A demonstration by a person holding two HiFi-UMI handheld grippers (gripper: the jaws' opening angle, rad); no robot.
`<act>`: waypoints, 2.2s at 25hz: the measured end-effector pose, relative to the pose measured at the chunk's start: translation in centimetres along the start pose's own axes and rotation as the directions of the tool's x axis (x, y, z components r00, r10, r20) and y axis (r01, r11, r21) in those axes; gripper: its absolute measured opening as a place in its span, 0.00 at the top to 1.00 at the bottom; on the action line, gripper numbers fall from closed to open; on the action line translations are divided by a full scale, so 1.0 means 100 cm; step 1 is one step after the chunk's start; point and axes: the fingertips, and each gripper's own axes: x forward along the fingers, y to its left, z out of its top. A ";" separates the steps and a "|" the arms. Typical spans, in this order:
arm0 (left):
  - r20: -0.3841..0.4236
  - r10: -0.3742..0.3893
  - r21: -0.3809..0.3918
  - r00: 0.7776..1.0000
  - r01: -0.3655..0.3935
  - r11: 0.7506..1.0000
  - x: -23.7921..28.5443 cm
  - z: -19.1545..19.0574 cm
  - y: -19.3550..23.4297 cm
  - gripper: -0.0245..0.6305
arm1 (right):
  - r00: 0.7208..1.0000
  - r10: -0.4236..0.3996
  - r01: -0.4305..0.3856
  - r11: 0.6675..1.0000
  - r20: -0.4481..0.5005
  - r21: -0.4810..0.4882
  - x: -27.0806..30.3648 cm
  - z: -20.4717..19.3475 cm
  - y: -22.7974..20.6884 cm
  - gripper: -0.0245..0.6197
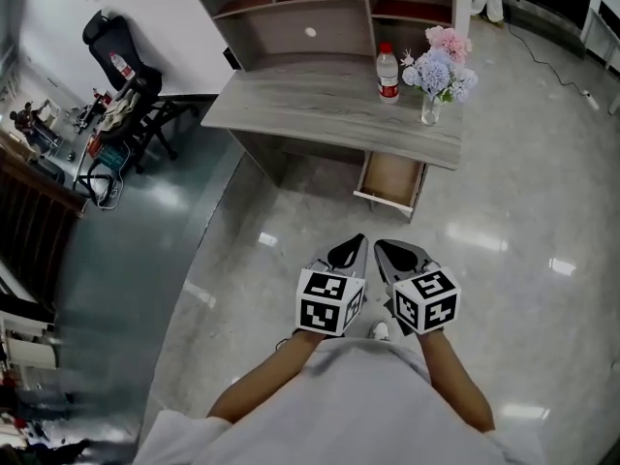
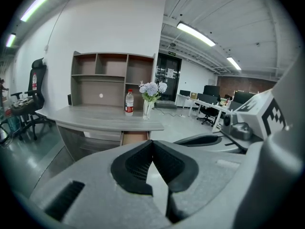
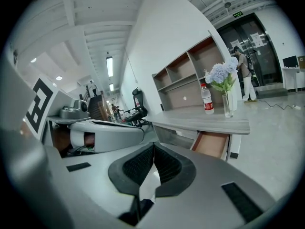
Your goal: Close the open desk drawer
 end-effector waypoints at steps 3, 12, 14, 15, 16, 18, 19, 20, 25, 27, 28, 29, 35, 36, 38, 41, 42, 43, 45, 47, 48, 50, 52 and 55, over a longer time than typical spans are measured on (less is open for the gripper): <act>-0.001 -0.046 0.000 0.999 0.046 0.999 0.017 0.006 0.004 0.96 | 0.999 -0.053 0.053 0.998 0.009 0.016 0.004 0.003 -0.014 0.96; -0.061 -0.231 0.044 0.971 0.234 0.971 0.073 0.020 0.026 0.96 | 0.974 -0.224 0.219 0.969 0.025 0.113 0.038 0.015 -0.054 0.96; -0.085 -0.271 0.057 0.959 0.276 0.959 0.083 0.022 0.035 0.96 | 0.966 -0.258 0.251 0.957 0.030 0.144 0.050 0.019 -0.059 0.96; -0.096 -0.289 0.063 0.953 0.295 0.953 0.087 0.023 0.040 0.96 | 0.961 -0.275 0.267 0.950 0.034 0.160 0.057 0.021 -0.061 0.96; -0.107 -0.305 0.067 0.946 0.313 0.947 0.092 0.023 0.045 0.96 | 0.955 -0.294 0.283 0.943 0.037 0.177 0.063 0.022 -0.064 0.96; -0.129 -0.335 0.075 0.933 0.346 0.935 0.100 0.023 0.055 0.96 | 0.943 -0.331 0.316 0.924 0.039 0.215 0.073 0.023 -0.070 0.96; -0.139 -0.350 0.079 0.926 0.362 0.929 0.103 0.024 0.060 0.96 | 0.937 -0.347 0.329 0.915 0.038 0.234 0.078 0.023 -0.072 0.96; -0.149 -0.363 0.083 0.920 0.378 0.922 0.106 0.024 0.065 0.96 | 0.932 -0.362 0.342 0.906 0.036 0.252 0.083 0.024 -0.073 0.96; -0.195 -0.428 0.099 0.883 0.451 0.887 0.119 0.028 0.086 0.96 | 0.900 -0.434 0.400 0.854 0.031 0.332 0.107 0.024 -0.080 0.96; -0.218 -0.455 0.109 0.864 0.485 0.868 0.123 0.026 0.092 0.96 | 0.882 -0.471 0.427 0.826 0.034 0.368 0.114 0.021 -0.082 0.96; -0.228 -0.468 0.114 0.854 0.501 0.858 0.124 0.025 0.095 0.96 | 0.872 -0.489 0.439 0.811 0.036 0.386 0.118 0.019 -0.083 0.96; -0.239 -0.480 0.120 0.844 0.516 0.848 0.126 0.024 0.098 0.96 | 0.861 -0.507 0.450 0.796 0.039 0.405 0.121 0.018 -0.084 0.96; -0.300 -0.537 0.162 0.788 0.597 0.786 0.138 0.014 0.115 0.96 | 0.785 -0.616 0.494 0.683 0.062 0.538 0.136 -0.003 -0.093 0.96; -0.309 -0.544 0.164 0.780 0.607 0.778 0.141 0.012 0.118 0.96 | 0.770 -0.634 0.499 0.663 0.065 0.558 0.137 -0.007 -0.095 0.96; -0.328 -0.553 0.163 0.766 0.623 0.765 0.148 0.005 0.123 0.96 | 0.745 -0.663 0.495 0.623 0.074 0.605 0.141 -0.017 -0.100 0.96; -0.356 -0.559 0.163 0.749 0.639 0.752 0.157 -0.006 0.127 0.96 | 0.718 -0.691 0.469 0.569 0.084 0.676 0.145 -0.034 -0.109 0.96; -0.365 -0.560 0.163 0.744 0.644 0.748 0.160 -0.010 0.129 0.96 | 0.712 -0.697 0.459 0.553 0.085 0.695 0.147 -0.040 -0.112 0.96; -0.374 -0.560 0.164 0.739 0.648 0.744 0.163 -0.014 0.130 0.96 | 0.706 -0.703 0.452 0.538 0.084 0.712 0.148 -0.046 -0.115 0.96; -0.391 -0.559 0.166 0.731 0.654 0.738 0.168 -0.021 0.132 0.96 | 0.692 -0.717 0.438 0.508 0.082 0.742 0.150 -0.056 -0.121 0.96; -0.405 -0.559 0.166 0.723 0.660 0.733 0.172 -0.028 0.133 0.96 | 0.678 -0.730 0.418 0.478 0.085 0.772 0.150 -0.065 -0.126 0.96; -0.411 -0.561 0.165 0.719 0.664 0.730 0.173 -0.031 0.132 0.96 | 0.671 -0.736 0.405 0.465 0.090 0.787 0.150 -0.069 -0.129 0.96; -0.420 -0.563 0.167 0.711 0.671 0.722 0.177 -0.036 0.131 0.96 | 0.659 -0.746 0.380 0.444 0.100 0.811 0.152 -0.076 -0.136 0.96; -0.428 -0.565 0.169 0.705 0.677 0.717 0.182 -0.039 0.131 0.96 | 0.648 -0.755 0.363 0.428 0.106 0.828 0.156 -0.083 -0.144 0.96; -0.440 -0.561 0.175 0.701 0.679 0.712 0.191 -0.046 0.133 0.96 | 0.636 -0.764 0.339 0.404 0.109 0.850 0.164 -0.093 -0.155 0.96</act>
